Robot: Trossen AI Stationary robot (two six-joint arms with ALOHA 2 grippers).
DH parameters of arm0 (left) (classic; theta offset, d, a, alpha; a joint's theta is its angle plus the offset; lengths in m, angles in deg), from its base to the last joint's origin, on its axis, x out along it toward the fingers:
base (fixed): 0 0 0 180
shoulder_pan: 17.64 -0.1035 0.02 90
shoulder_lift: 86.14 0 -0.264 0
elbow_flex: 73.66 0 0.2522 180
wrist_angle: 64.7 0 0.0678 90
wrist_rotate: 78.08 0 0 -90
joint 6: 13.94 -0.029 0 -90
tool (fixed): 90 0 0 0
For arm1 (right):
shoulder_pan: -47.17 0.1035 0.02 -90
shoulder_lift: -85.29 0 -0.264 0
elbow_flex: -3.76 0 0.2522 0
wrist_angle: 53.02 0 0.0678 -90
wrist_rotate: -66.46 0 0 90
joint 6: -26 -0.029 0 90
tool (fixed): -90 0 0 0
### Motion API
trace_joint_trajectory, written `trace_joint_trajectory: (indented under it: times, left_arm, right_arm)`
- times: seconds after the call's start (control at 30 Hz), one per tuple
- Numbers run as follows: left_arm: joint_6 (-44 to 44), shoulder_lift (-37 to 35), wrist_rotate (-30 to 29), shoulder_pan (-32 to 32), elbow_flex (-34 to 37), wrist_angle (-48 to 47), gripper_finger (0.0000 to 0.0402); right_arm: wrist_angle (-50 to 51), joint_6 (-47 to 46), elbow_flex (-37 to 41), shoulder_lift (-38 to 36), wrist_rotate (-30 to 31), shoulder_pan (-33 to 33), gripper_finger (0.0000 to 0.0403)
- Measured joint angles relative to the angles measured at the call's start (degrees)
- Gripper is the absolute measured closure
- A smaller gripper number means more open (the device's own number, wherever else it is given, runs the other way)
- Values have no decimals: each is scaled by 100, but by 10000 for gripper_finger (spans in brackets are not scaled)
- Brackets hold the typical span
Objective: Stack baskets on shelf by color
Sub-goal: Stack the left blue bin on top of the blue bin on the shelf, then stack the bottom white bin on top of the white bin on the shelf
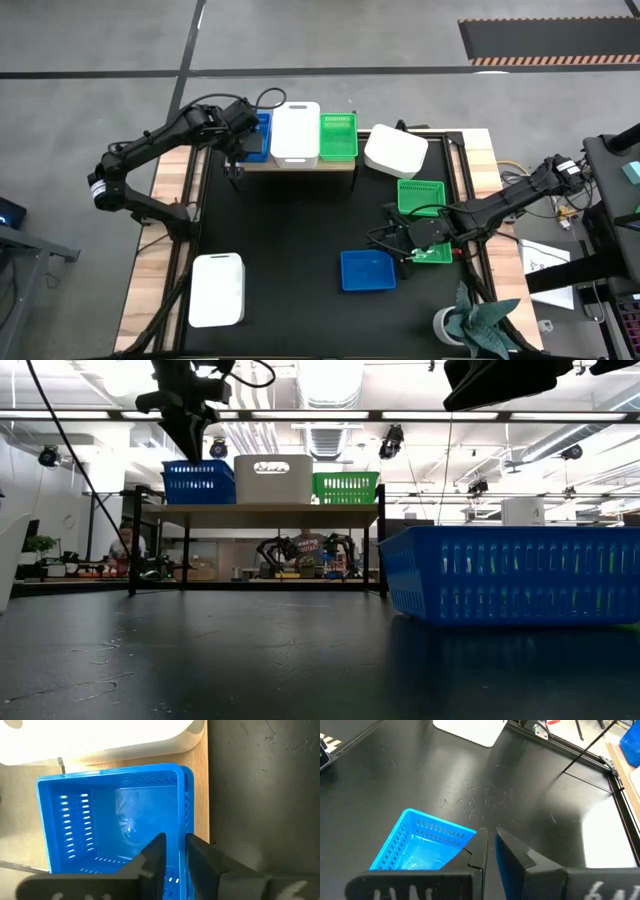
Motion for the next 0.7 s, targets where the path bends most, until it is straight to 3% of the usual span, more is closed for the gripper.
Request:
trace_joint_trajectory:
  times: [0.4,0.7]
  left_arm:
    - [1163,-216,0,415,-46,-256,333]
    - [3345,-355,122,2053,-30,-192,333]
  right_arm:
    - [0,11,0,0,-1,-1,376]
    - [-4,80,0,0,-1,-2,376]
